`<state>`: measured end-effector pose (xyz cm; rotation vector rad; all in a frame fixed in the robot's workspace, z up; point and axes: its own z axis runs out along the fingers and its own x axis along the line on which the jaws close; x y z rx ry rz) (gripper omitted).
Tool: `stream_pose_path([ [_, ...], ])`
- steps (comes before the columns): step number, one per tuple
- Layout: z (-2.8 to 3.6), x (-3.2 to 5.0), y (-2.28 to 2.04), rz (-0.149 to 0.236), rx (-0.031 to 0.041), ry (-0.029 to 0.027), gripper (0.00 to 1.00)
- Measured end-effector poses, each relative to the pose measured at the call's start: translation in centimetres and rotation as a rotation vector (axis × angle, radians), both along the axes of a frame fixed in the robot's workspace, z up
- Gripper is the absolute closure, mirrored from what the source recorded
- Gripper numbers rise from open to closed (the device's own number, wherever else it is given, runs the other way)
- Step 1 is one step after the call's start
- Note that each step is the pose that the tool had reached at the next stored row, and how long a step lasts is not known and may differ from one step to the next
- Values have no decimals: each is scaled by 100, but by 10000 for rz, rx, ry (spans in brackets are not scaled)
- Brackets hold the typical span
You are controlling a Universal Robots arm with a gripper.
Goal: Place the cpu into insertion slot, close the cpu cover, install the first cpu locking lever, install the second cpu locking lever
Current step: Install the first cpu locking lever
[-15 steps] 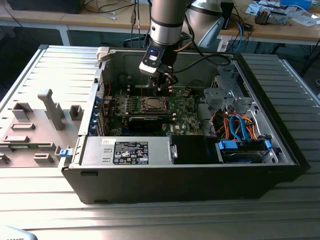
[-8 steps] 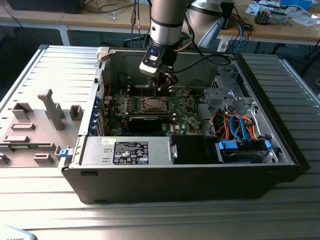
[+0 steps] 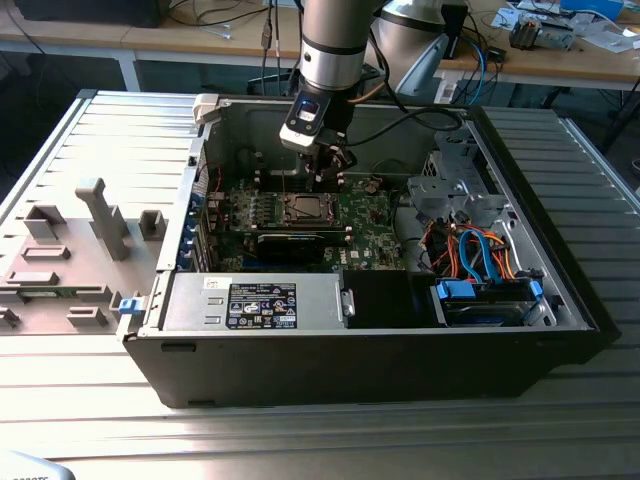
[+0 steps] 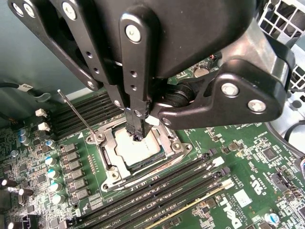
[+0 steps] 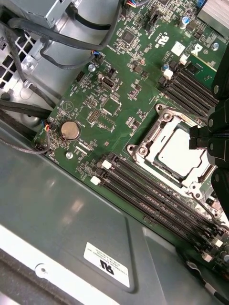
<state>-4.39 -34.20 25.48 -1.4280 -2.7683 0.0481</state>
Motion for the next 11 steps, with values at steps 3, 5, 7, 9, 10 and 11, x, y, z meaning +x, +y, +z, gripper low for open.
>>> stream_pose_path([
  [3,0,0,0,38,0,0,89],
  [5,0,0,0,54,0,0,89],
  [7,0,0,0,76,0,0,89],
  [9,0,0,0,102,0,0,89],
  [10,0,0,0,111,-1,0,89],
  [11,0,0,0,118,-1,1,89],
])
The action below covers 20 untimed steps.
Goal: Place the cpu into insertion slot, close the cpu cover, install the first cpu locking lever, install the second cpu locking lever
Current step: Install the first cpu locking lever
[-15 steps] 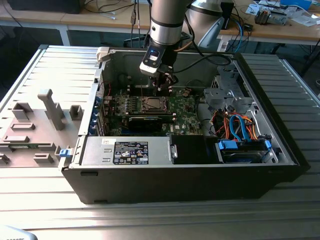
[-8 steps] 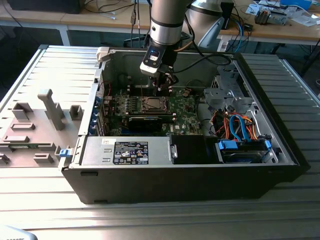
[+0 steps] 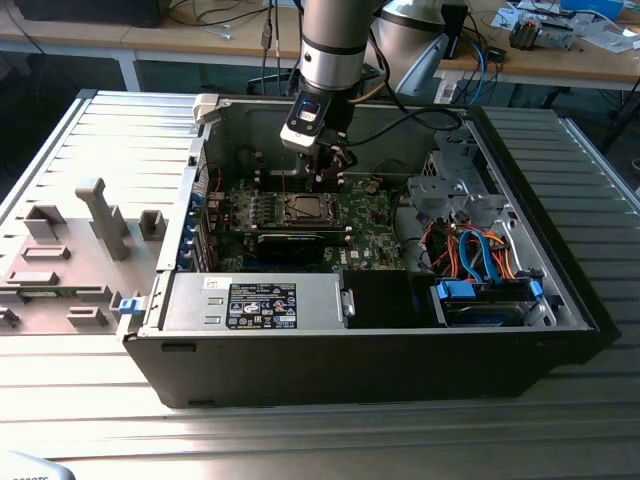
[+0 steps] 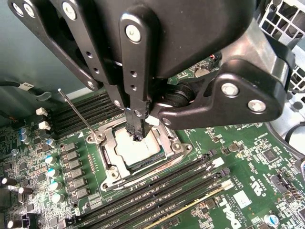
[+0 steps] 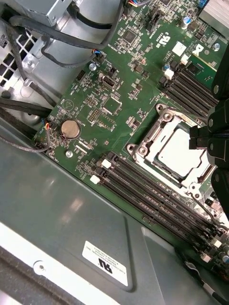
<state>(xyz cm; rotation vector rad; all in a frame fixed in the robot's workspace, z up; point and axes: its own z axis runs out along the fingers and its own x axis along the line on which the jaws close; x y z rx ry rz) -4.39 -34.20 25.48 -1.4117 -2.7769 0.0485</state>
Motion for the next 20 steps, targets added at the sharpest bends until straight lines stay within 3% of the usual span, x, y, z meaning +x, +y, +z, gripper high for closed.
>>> stream_pose_path([
  [20,-1,0,0,258,0,0,89],
])
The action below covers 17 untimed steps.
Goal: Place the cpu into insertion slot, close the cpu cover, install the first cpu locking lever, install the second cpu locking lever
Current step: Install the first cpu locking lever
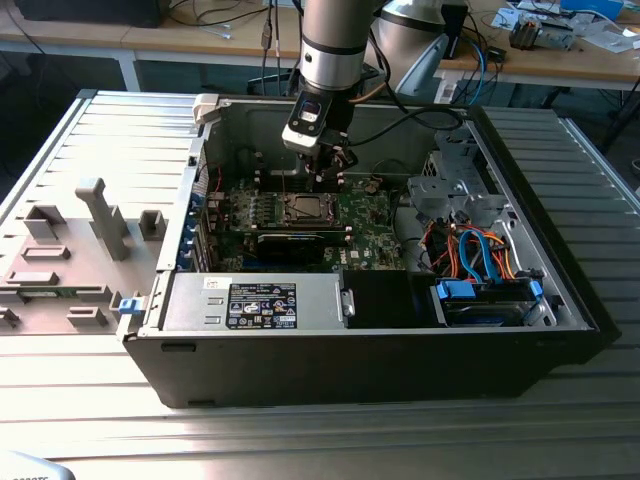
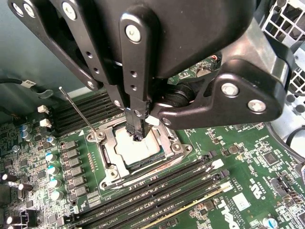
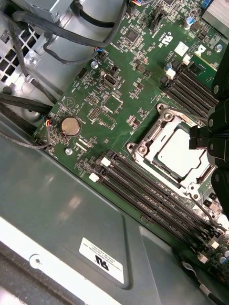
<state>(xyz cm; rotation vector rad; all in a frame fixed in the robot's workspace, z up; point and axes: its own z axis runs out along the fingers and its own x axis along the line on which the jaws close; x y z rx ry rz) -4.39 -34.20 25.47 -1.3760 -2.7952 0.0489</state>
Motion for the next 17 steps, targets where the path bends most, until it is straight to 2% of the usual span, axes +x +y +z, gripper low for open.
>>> stream_pose_path([
  [17,-1,0,0,178,0,0,89],
])
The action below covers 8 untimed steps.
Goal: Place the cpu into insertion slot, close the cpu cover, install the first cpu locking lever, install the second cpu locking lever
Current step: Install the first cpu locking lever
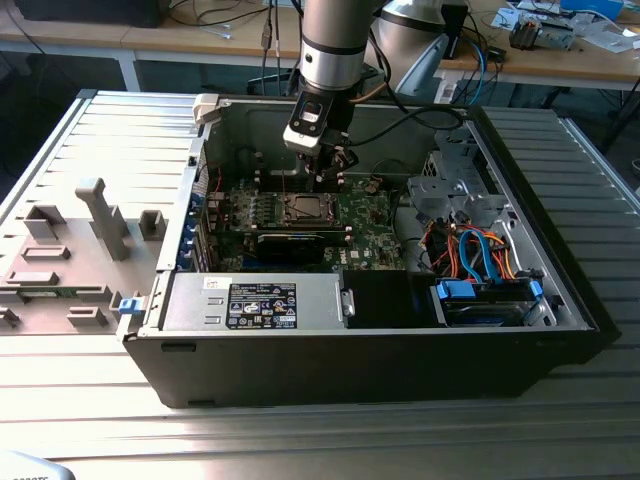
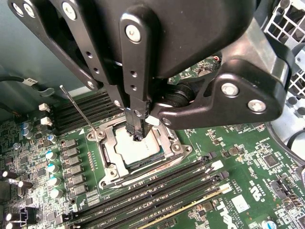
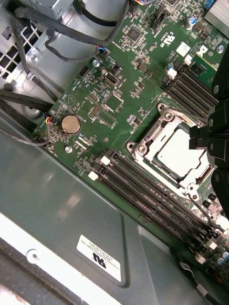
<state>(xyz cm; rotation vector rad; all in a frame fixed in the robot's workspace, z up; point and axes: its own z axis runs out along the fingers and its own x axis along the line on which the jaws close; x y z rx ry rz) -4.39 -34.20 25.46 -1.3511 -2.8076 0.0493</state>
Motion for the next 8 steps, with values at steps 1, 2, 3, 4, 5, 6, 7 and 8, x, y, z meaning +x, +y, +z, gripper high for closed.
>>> stream_pose_path([
  [1,0,0,0,3,0,0,89],
  [2,0,0,0,5,0,0,89],
  [3,0,0,0,11,0,-1,89],
  [4,0,0,0,13,0,0,89],
  [5,0,0,0,16,0,-1,89],
  [6,0,0,0,20,0,-1,89],
  [7,0,0,0,22,0,0,89],
  [8,0,0,0,29,0,0,89],
])
